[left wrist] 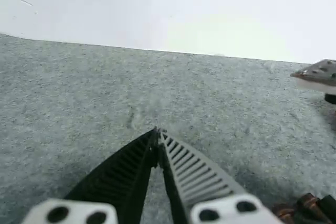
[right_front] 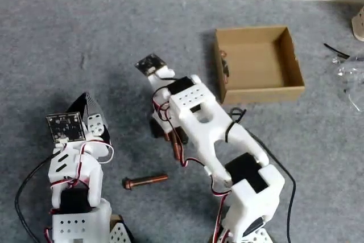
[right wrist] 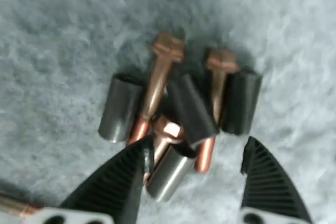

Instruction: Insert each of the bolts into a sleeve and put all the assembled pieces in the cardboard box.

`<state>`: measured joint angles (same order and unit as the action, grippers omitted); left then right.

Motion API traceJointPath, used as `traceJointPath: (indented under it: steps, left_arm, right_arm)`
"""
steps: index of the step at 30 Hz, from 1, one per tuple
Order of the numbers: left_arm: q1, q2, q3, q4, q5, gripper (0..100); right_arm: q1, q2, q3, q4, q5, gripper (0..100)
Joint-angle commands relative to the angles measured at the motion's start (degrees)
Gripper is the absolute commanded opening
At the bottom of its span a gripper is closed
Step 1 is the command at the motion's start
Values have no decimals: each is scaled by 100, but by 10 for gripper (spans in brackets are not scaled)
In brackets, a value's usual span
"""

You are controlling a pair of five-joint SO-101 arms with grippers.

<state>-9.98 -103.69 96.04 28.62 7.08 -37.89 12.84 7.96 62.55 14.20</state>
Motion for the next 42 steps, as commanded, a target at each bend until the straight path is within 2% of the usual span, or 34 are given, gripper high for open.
traceJointPath:
  steps: [1, 6, 11, 19, 24, 33, 37, 42]
  left_arm:
    - [66, -92, 110, -141, 35, 24]
    - [66, -92, 110, -141, 35, 24]
    - [66, -92, 110, -141, 35, 24]
    - [66, -92, 110, -141, 35, 24]
    - [66, -92, 110, -141, 35, 24]
    - [198, -92, 110, -141, 26, 24]
    - [215, -92, 110, -141, 26, 24]
    - [215, -92, 110, -141, 26, 24]
  right_arm:
    - [-40, -242, -31, -356, 536, 242]
    - [-40, -233, -22, -435, 905, 241]
    - [-75, -233, 92, -418, 888, 241]
    - [-549, -242, 400, -497, 879, 241]
    - [-541, -154, 418, -840, 879, 152]
    - [-532, 875, 365, -848, 879, 145]
    - [-532, 892, 356, -848, 879, 7]
    - [-514, 892, 347, -848, 879, 21]
